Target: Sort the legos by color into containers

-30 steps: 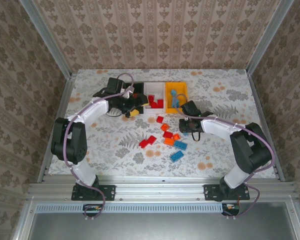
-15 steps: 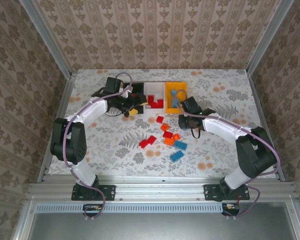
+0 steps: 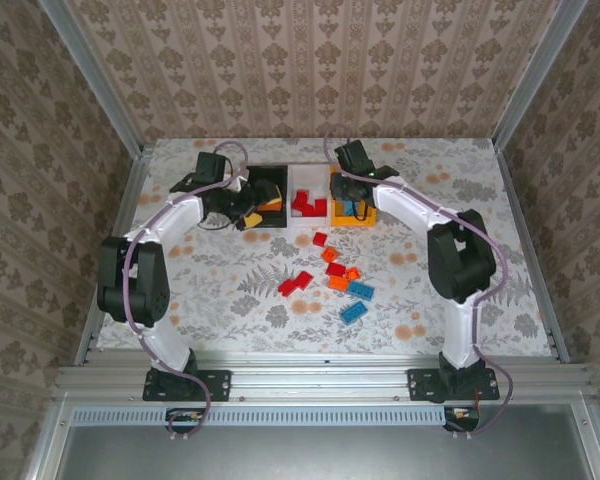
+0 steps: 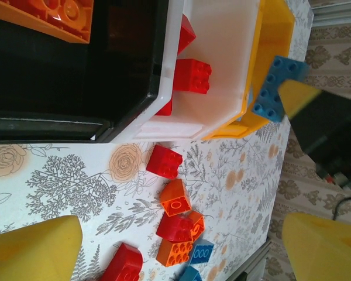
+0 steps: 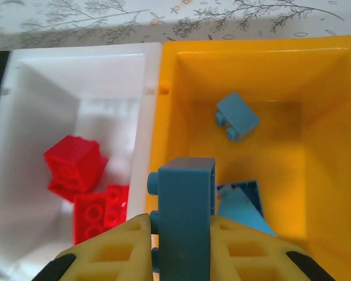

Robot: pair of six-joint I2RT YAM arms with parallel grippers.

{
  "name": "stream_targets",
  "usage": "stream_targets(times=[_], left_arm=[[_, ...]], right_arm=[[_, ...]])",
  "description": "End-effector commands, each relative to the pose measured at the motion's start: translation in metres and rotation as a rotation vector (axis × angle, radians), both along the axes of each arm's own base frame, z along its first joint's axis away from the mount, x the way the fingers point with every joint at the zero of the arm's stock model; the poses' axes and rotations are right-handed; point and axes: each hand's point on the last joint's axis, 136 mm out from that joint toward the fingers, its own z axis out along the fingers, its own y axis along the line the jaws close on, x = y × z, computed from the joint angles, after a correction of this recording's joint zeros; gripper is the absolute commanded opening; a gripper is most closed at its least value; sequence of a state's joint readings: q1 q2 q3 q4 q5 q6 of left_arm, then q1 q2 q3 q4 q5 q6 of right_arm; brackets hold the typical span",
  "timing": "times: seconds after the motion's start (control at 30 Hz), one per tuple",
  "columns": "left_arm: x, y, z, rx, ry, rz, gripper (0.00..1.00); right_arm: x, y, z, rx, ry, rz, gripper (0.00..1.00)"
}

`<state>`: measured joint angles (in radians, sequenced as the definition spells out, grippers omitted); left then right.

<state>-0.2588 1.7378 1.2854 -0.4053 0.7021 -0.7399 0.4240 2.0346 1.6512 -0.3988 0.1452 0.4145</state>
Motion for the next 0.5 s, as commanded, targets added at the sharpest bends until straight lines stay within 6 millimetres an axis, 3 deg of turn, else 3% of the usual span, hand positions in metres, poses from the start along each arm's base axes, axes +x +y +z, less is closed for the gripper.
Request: stream_targets(times=[0.0, 0.17, 0.23, 0.33, 0.47], left_arm=[[0.001, 0.003, 0.018, -0.015, -0.044, 0.003, 0.90], [0.002, 0.004, 0.022, -0.023, -0.054, 0.006, 0.91], [0.002, 0.003, 0.022, -0.025, -0.054, 0.003, 0.91], [0.002, 0.003, 0.023, -0.023, -0.057, 0.003, 0.91], [0.000, 0.006, 0.025, 0.029, -0.081, -0.001, 0.91]], right_arm=[[0.014, -0.007, 0.001, -0.049, 0.016, -0.033, 0.25], [0.025, -0.011, 0.008, -0.056, 0.012, -0.052, 0.40], [0.021, -0.014, 0.014, -0.063, 0.018, -0.050, 0.44], [0.016, -0.017, 0.035, -0.052, -0.017, -0.057, 0.46], [-0.006, -0.023, 0.073, 0.014, -0.099, -0.063, 0.48]])
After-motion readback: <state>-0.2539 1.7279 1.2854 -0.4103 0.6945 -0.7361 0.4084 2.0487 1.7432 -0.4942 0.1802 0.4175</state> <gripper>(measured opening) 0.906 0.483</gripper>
